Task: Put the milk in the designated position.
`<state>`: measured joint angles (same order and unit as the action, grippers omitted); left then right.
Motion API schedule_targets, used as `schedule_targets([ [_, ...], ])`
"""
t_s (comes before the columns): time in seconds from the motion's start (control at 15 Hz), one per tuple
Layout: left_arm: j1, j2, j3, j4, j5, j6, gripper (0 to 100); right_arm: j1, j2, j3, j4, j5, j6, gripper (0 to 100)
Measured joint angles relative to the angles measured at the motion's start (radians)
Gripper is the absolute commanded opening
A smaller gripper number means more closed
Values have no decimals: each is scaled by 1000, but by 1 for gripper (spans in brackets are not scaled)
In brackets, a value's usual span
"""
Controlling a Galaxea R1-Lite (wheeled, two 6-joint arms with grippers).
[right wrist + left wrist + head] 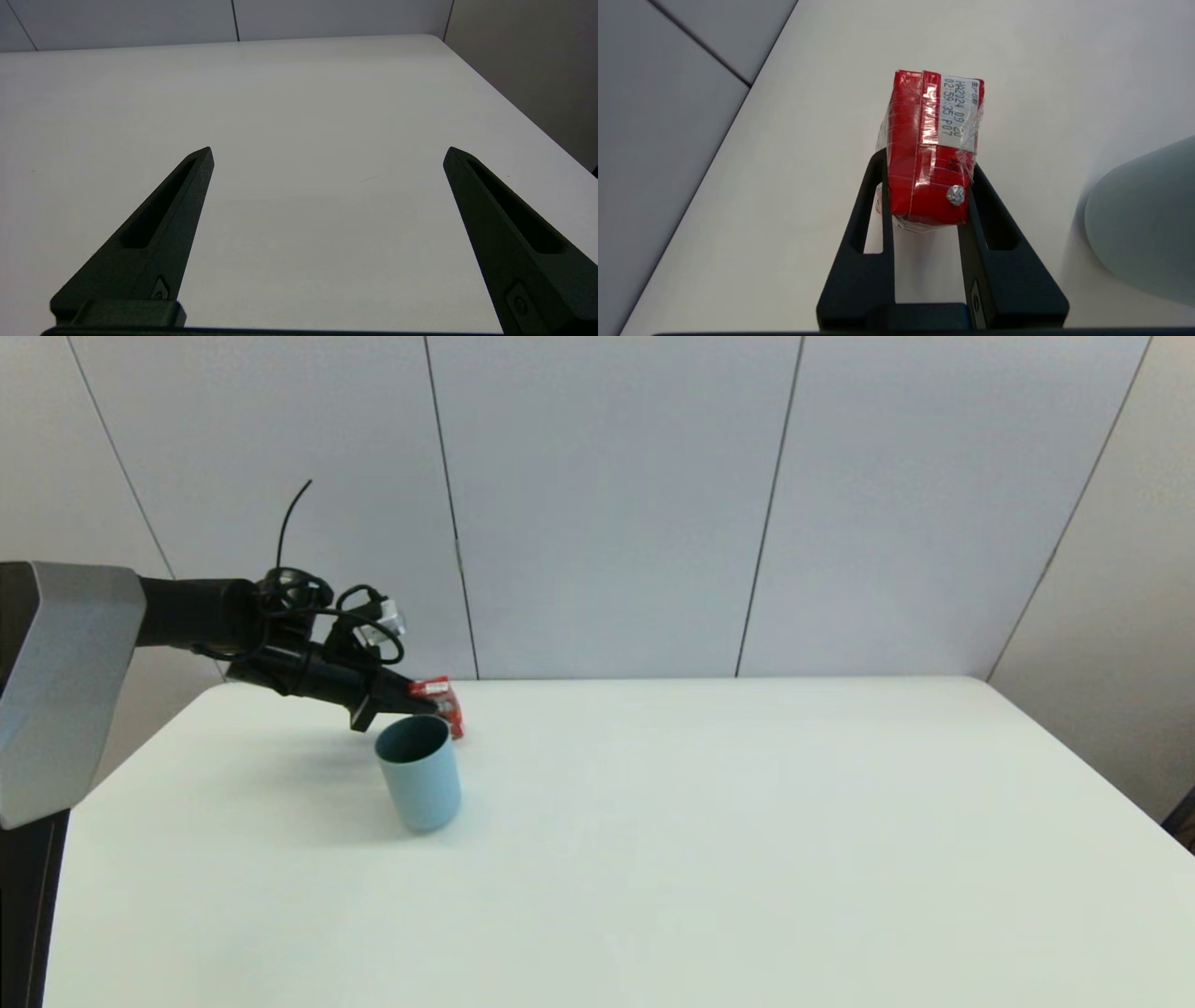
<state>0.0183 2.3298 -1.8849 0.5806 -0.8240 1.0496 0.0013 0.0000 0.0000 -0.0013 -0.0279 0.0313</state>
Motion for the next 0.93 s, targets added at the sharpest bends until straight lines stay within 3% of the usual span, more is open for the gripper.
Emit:
schedule_targets([
  [0.2,-9,7,0,1,0,0,0,0,0,0,0,0,0,100],
  [0.27,-11,8,0,1,0,0,100,0,0,0,0,0,0,100],
  [0.93,-13,16,0,5,3,-6,100,0,0,0,0,0,0,100],
])
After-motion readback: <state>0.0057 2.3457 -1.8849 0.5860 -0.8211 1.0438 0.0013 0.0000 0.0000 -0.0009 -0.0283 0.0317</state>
